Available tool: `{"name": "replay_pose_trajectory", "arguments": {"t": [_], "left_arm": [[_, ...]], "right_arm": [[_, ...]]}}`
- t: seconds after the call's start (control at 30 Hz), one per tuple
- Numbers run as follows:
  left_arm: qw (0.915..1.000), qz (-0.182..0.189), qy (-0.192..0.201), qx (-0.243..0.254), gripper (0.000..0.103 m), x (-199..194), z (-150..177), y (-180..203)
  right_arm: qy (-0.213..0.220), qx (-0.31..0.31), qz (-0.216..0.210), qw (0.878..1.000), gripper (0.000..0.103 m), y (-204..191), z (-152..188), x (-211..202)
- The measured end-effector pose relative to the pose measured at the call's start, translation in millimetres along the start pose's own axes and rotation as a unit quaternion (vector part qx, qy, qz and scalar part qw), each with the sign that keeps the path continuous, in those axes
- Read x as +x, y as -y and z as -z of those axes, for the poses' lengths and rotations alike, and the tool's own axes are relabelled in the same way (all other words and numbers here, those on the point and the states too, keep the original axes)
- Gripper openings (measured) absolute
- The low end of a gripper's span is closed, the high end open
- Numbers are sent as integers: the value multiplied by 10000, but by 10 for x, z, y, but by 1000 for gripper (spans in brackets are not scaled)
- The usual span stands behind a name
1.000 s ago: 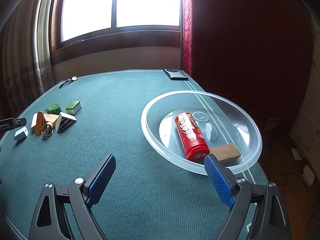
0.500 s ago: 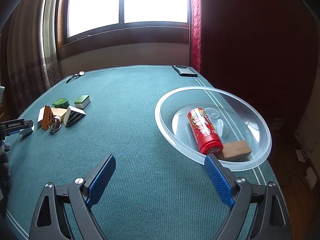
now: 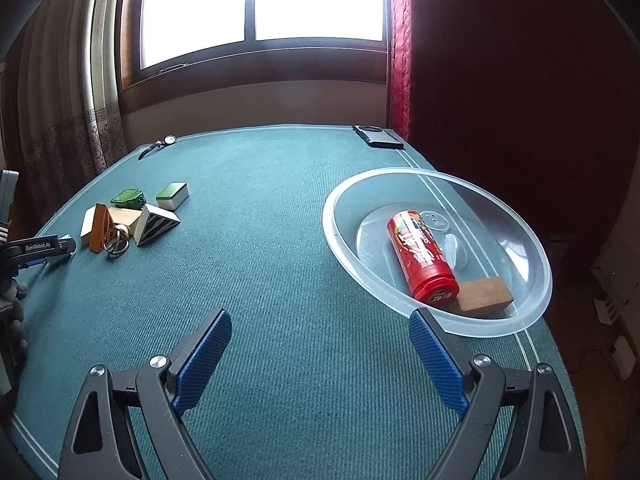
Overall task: Organize rigid objects
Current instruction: 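Move the left tool to the white USB charger and close on it, then grasp the grey sponge block with the right tool while the left tool holds the charger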
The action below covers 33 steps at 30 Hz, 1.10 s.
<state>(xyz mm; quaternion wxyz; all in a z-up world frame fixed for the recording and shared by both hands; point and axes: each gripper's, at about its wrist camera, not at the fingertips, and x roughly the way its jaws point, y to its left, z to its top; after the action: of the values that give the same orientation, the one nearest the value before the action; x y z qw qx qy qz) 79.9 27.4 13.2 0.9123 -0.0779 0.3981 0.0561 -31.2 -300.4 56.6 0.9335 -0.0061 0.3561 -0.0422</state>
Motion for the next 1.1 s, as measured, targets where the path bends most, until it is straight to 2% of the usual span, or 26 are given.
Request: {"name": "replay_pose_trajectory", "arguments": {"t": [0.1, 0.4, 0.7, 1.1], "left_arm": [[9999, 67, 16, 124, 62, -6, 4, -13], [9986, 336, 58, 398, 62, -66, 24, -49], [9965, 545, 132, 627, 62, -142, 44, -46], [9927, 942, 163, 735, 62, -196, 70, -46]], "right_arm": [[-75, -27, -66, 9999, 93, -49, 8, 21], [-547, -57, -453, 9975, 93, -291, -53, 232], [-943, 12, -904, 9914, 93, -698, -371, 605], [-1054, -187, -925, 9899, 93, -1230, -717, 1081]]}}
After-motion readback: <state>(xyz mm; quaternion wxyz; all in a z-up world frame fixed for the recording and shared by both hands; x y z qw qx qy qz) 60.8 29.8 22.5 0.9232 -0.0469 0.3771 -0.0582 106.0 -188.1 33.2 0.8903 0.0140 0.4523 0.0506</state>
